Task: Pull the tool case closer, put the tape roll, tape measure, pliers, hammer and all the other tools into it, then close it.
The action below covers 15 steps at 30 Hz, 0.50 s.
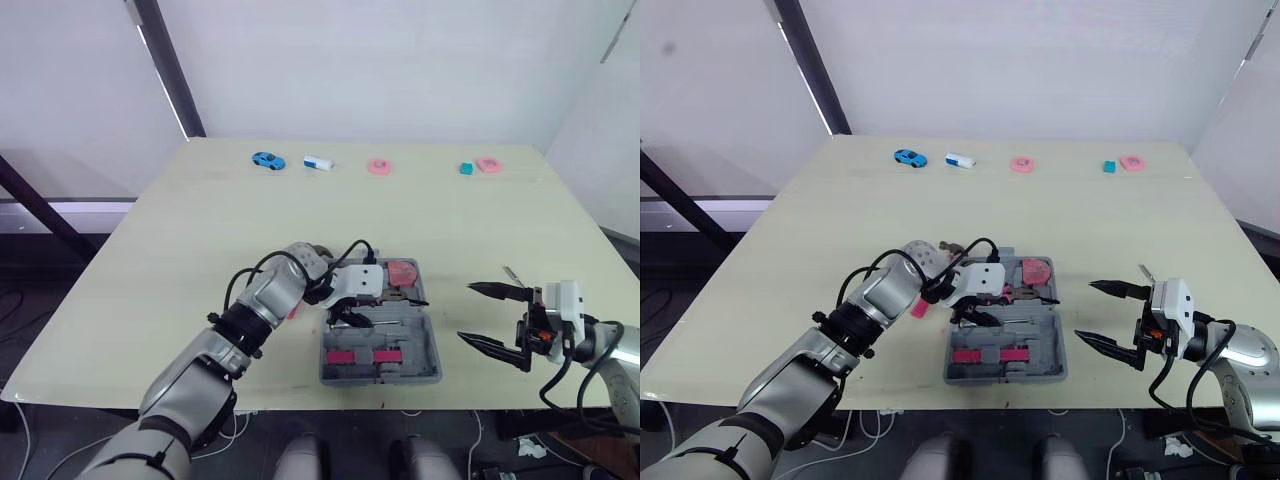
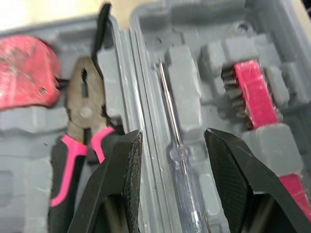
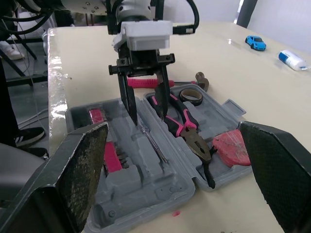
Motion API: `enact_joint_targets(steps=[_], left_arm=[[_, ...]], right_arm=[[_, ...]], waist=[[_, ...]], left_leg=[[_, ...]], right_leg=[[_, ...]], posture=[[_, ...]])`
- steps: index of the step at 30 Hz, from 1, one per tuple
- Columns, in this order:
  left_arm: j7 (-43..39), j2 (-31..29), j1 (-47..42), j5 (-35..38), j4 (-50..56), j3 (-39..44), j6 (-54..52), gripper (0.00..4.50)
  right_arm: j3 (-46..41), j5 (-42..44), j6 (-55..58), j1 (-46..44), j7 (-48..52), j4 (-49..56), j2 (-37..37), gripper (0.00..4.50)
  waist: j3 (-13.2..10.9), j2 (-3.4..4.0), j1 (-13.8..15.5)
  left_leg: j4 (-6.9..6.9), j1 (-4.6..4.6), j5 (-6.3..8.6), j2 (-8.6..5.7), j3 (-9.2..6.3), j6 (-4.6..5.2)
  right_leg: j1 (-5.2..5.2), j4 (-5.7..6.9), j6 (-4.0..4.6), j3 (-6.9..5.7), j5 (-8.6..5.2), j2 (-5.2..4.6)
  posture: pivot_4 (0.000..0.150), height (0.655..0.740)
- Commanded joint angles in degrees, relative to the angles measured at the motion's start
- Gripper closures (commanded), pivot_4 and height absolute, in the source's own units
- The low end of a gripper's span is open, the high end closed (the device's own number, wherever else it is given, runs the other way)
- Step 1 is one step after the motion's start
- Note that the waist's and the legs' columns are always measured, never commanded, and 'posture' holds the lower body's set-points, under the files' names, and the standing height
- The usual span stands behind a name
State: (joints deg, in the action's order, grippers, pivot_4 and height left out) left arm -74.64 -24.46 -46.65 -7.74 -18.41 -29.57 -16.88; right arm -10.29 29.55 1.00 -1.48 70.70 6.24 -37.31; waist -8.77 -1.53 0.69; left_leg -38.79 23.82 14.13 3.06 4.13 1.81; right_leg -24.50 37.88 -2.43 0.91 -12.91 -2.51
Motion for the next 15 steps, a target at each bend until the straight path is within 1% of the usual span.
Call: enact_joint_targets(steps=[1,2,4,6,7,8,9,10,15], left_arm=[[1.47,-0.44,-0.08,1.71,0.58,3.16,2.06,2.35],[2.51,-0.7,0.1,1.44,-0.79,3.59,3.94,2.35],[2.77,-1.44,1.01,2.03,-2.92,4.49,8.12,2.84],[2.52,-1.79,1.45,2.45,-3.88,4.77,9.98,3.52],[1.43,-1.04,2.64,5.01,-3.86,6.13,12.33,4.03],[0.6,-0.42,3.5,6.92,-3.94,7.19,14.22,4.36],[-1.33,0.25,4.97,9.8,-3.91,8.45,18.9,4.36],[-1.58,0.43,5.74,10.63,-4.23,9.02,20.03,4.36],[0.41,0.69,5.88,9.55,-9.37,9.81,22.15,4.36]], right_arm=[[-0.35,0.84,-0.38,-0.53,-0.33,1.45,-0.17,0.0],[-0.32,0.85,-0.38,-0.62,-0.34,1.39,-0.14,0.0],[-0.14,0.86,-0.33,-0.85,-0.41,1.32,-0.02,0.0],[0.0,0.9,-0.35,-0.91,-0.51,1.32,0.01,0.0],[0.09,0.89,-0.39,-1.1,-0.49,1.09,0.04,0.0],[0.16,0.88,-0.42,-1.23,-0.48,0.93,0.05,0.0],[0.26,0.82,-0.49,-1.34,-0.42,0.8,0.03,0.0],[0.34,0.75,-0.54,-1.45,-0.37,0.72,-0.01,0.0],[0.28,0.76,-0.61,-1.74,-0.24,0.46,-0.15,0.0]], waist=[[0.0,0.0,-0.03],[0.0,0.0,-0.02],[0.0,0.0,-0.08],[0.0,0.0,-0.1],[0.0,0.01,-0.07],[0.0,0.01,-0.02],[0.0,0.01,-0.01],[0.0,0.01,0.06],[0.0,0.0,0.08]], left_leg=[[0.0,-0.01,0.0,0.0,0.0,0.0],[0.0,-0.01,0.0,0.0,0.0,0.0],[0.0,-0.01,0.0,0.0,0.0,0.0],[0.0,-0.03,0.0,0.01,0.02,0.0],[0.0,-0.03,0.0,0.01,0.01,0.0],[0.0,-0.02,0.0,0.01,0.02,0.0],[0.0,0.0,0.0,0.02,0.01,0.0],[0.0,0.0,0.0,0.02,0.02,0.0],[-0.13,0.02,0.0,0.01,-0.02,0.0]], right_leg=[[0.0,0.0,0.0,0.0,0.0,0.0],[0.0,0.01,0.0,0.0,0.0,0.01],[0.0,0.01,-0.02,0.01,0.01,0.01],[0.0,0.01,-0.01,0.02,0.01,0.01],[0.0,0.02,-0.01,0.02,0.01,0.01],[0.0,0.01,-0.02,0.02,0.02,0.01],[0.0,0.0,-0.02,0.01,0.02,0.01],[0.0,0.0,-0.03,0.01,0.03,0.01],[0.03,0.03,0.0,0.0,0.01,0.03]], posture=[[0.15,0.7395],[0.15,0.7395],[0.15,0.7395],[0.15,0.7395],[0.15,0.7395],[0.15,0.7395],[0.15,0.7395],[0.15,0.7395],[0.15,0.7395]])
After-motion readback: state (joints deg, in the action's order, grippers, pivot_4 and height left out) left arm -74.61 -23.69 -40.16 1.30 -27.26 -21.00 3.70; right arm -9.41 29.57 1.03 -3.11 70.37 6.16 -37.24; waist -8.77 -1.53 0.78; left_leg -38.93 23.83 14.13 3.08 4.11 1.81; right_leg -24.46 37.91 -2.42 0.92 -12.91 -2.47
